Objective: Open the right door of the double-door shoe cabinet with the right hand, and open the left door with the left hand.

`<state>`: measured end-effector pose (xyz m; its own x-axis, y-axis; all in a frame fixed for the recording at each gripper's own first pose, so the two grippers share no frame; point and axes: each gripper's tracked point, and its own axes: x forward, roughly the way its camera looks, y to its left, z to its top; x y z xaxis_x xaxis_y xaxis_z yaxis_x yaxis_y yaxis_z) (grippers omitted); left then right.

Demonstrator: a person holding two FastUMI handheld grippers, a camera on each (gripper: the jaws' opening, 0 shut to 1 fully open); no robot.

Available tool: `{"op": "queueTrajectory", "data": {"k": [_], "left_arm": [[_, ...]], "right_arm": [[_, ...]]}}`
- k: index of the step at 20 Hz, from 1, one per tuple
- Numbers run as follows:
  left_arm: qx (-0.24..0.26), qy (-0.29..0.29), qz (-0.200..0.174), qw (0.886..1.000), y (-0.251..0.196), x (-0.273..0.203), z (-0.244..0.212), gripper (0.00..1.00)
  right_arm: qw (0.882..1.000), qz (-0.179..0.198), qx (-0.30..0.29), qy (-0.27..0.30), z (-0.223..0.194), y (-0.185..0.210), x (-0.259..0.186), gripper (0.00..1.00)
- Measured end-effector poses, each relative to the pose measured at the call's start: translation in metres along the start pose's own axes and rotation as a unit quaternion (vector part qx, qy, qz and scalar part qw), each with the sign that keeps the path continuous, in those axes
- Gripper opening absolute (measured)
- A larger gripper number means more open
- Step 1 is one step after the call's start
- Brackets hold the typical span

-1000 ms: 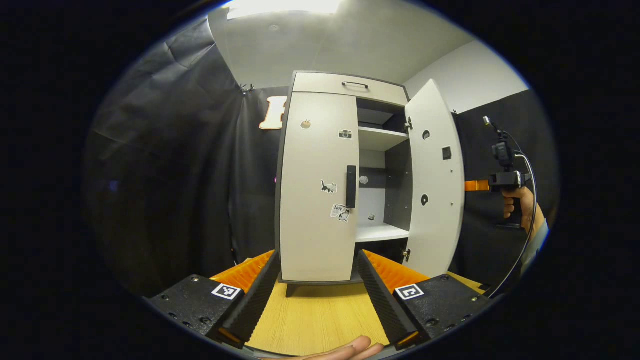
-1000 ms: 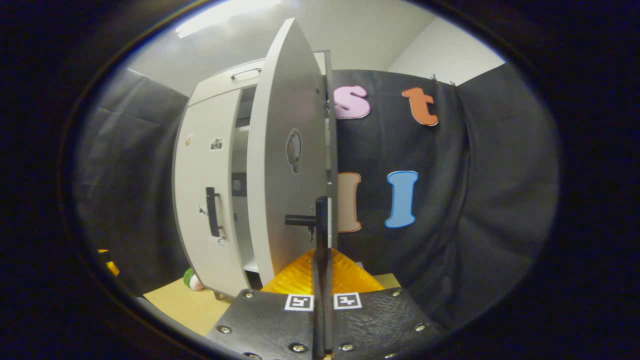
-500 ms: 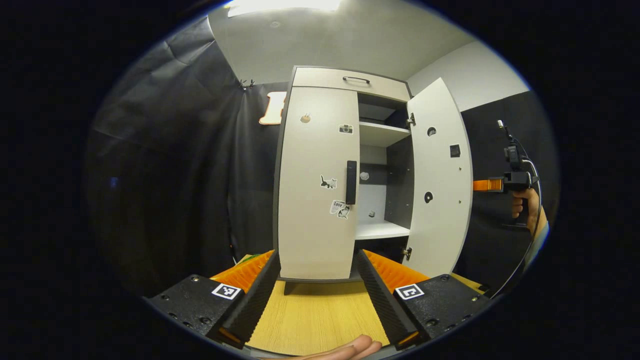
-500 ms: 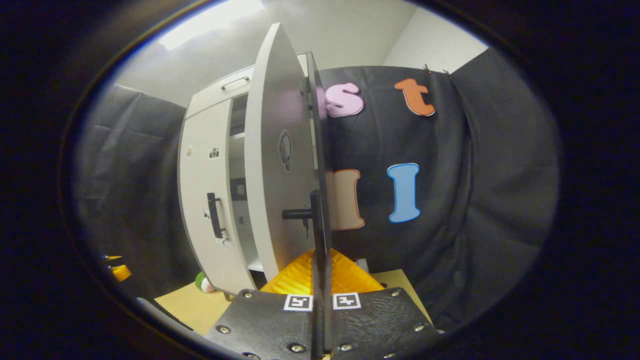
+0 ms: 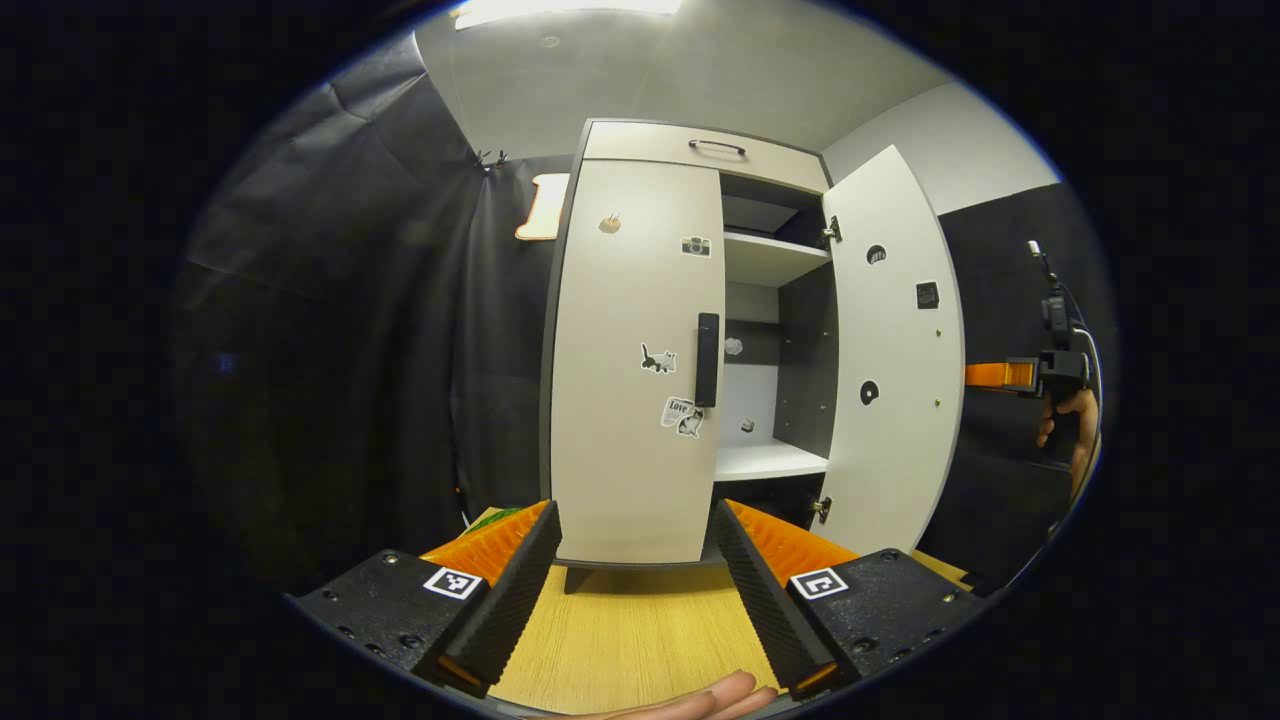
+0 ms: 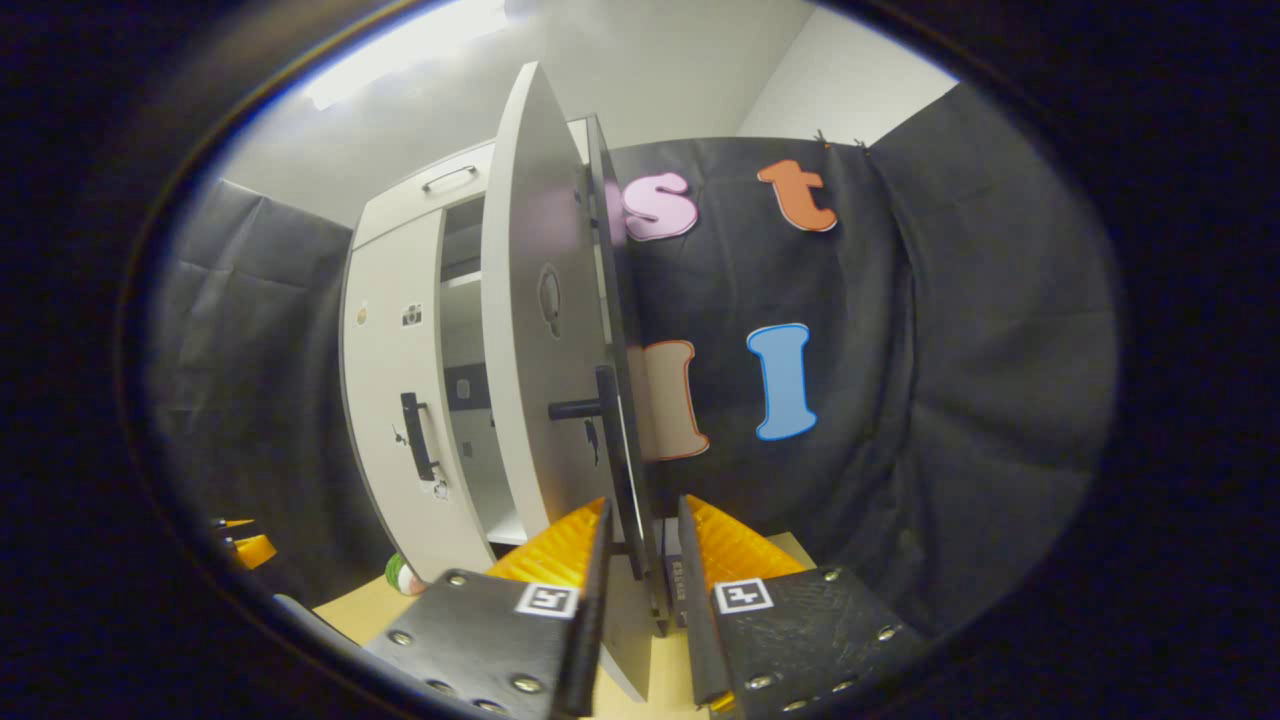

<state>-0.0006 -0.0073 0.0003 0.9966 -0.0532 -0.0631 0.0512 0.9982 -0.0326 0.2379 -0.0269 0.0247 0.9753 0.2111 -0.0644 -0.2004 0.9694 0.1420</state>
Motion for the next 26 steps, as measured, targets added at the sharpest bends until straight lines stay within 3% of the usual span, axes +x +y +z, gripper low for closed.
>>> {"op": "queueTrajectory", "data": {"k": [2, 5, 7, 9, 10, 16, 22, 26], "left_arm": [[0.007, 0.003, 0.001, 1.000, -0.001, 0.009, 0.003, 0.96], [0.022, 0.006, 0.015, 1.000, 0.003, 0.024, 0.006, 0.96], [0.027, 0.016, 0.022, 0.999, 0.007, 0.036, 0.006, 0.96], [0.020, 0.005, 0.019, 1.000, 0.006, 0.049, 0.019, 0.96], [0.016, 0.000, 0.020, 1.000, 0.007, 0.056, 0.024, 0.96], [-0.003, 0.011, -0.002, 1.000, -0.006, 0.110, 0.038, 0.96], [0.026, -0.036, -0.016, 0.999, -0.034, 0.163, 0.068, 0.96], [0.041, -0.051, -0.006, 0.998, -0.051, 0.200, 0.085, 0.96]], "right_arm": [[0.999, -0.034, -0.024, -0.013, -0.001, -0.008, -0.013, 0.63], [0.996, -0.049, -0.067, -0.012, -0.012, 0.001, -0.037, 0.99], [0.993, -0.049, -0.106, -0.001, -0.024, 0.016, -0.053, 0.94], [0.990, -0.045, -0.131, 0.013, -0.039, 0.033, -0.072, 0.94], [0.990, -0.040, -0.136, 0.015, -0.045, 0.043, -0.082, 0.99], [0.996, 0.002, -0.089, -0.007, -0.067, 0.100, -0.129, 0.94], [0.997, -0.015, -0.059, -0.037, -0.070, 0.108, -0.156, 0.96], [0.996, -0.016, -0.071, -0.042, -0.081, 0.116, -0.169, 0.96]]}}
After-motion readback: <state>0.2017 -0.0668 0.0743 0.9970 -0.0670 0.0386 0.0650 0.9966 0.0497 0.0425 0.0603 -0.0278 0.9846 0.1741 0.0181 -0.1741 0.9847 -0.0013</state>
